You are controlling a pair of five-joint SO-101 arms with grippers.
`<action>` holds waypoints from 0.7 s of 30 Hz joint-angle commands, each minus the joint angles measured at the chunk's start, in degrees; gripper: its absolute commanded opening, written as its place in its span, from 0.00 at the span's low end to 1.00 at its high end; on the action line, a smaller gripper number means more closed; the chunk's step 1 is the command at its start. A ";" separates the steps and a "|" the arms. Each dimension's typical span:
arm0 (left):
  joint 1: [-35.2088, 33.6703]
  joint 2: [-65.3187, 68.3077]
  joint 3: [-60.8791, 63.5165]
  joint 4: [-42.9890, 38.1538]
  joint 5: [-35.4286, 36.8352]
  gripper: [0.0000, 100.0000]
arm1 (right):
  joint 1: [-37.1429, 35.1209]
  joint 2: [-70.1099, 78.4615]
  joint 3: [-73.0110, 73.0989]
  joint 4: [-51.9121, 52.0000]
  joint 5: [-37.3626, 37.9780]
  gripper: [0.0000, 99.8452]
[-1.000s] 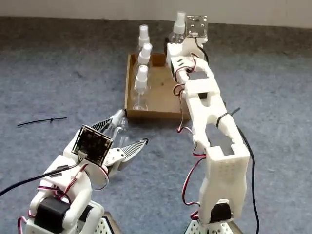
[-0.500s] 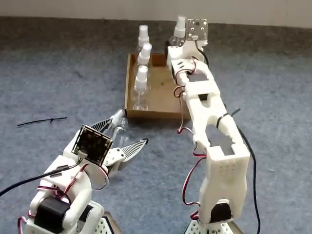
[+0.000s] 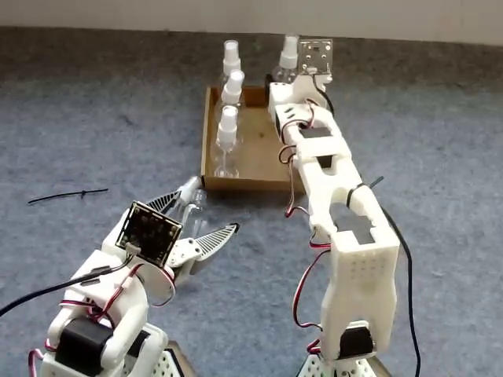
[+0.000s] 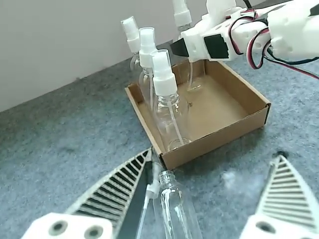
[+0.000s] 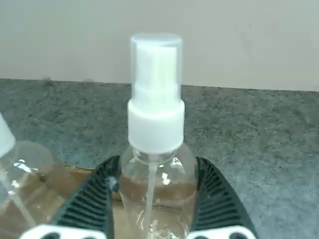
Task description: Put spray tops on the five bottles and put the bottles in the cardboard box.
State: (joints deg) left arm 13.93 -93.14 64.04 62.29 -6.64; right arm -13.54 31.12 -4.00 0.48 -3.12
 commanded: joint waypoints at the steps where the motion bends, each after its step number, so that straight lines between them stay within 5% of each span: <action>1: -0.40 0.48 -0.31 0.18 -0.35 0.33 | 0.75 -1.27 -0.75 -1.27 -0.18 0.01; 6: -0.31 0.48 -0.31 0.18 -0.35 0.33 | 0.75 -1.27 -0.66 -1.19 -0.09 0.03; 13: -0.48 0.48 -0.31 0.09 -0.35 0.33 | 0.66 -1.45 -0.75 2.59 -0.09 0.18; 21: -0.48 0.48 -0.31 -0.09 -0.35 0.33 | 0.66 -1.54 -0.92 3.03 -0.09 0.19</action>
State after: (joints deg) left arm 13.93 -93.14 64.04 62.29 -6.64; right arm -13.63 31.03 -4.00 2.95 -3.12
